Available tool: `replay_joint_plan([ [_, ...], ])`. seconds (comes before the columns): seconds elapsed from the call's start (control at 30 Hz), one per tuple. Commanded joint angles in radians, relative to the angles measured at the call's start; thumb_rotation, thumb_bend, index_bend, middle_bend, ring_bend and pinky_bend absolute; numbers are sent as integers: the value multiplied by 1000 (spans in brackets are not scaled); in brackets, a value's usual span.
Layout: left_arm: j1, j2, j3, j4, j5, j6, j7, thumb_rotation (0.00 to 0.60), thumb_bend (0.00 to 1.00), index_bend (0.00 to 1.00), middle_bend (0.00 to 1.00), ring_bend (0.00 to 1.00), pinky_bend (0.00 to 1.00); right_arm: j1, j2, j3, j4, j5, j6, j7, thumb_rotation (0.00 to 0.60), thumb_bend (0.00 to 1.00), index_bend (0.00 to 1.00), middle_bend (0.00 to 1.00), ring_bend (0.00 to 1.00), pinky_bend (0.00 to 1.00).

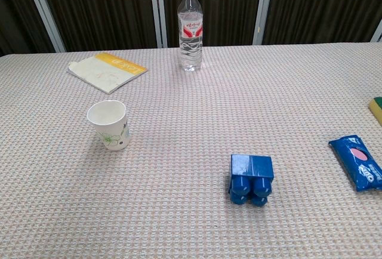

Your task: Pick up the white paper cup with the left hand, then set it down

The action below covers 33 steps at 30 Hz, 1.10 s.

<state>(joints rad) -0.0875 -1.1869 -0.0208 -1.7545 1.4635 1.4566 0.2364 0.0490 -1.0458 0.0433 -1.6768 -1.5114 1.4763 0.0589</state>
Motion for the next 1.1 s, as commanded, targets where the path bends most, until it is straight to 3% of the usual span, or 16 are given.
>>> replay_joint_plan([
  [0.03,-1,-1,1,1,-1,-2,1,600,0,0,0,0,0,-1,0,-1,0,-2,1,0,600,42,0,0,0,0],
  [0.47,-15,6,-8,-14,-9,-21,4,600,0,0,0,0,0,-1,1,-2,-4,-2,0,0,600,42,0,0,0,0],
  [0.7,-100,11,-55,-70,-67,-133,52,600,0,0,0,0,0,-3,5,-2,-10,-6,4,6,600,41,0,0,0,0],
  [0.87,-194,-11,-114,-125,-166,-238,160,600,0,5,0,0,0,-4,7,-5,-9,-11,5,14,600,41,0,0,0,0],
  [1.1,-334,-87,-196,-161,-410,-353,326,600,0,140,0,0,0,-3,8,-5,-6,-10,2,24,600,42,0,0,0,0],
])
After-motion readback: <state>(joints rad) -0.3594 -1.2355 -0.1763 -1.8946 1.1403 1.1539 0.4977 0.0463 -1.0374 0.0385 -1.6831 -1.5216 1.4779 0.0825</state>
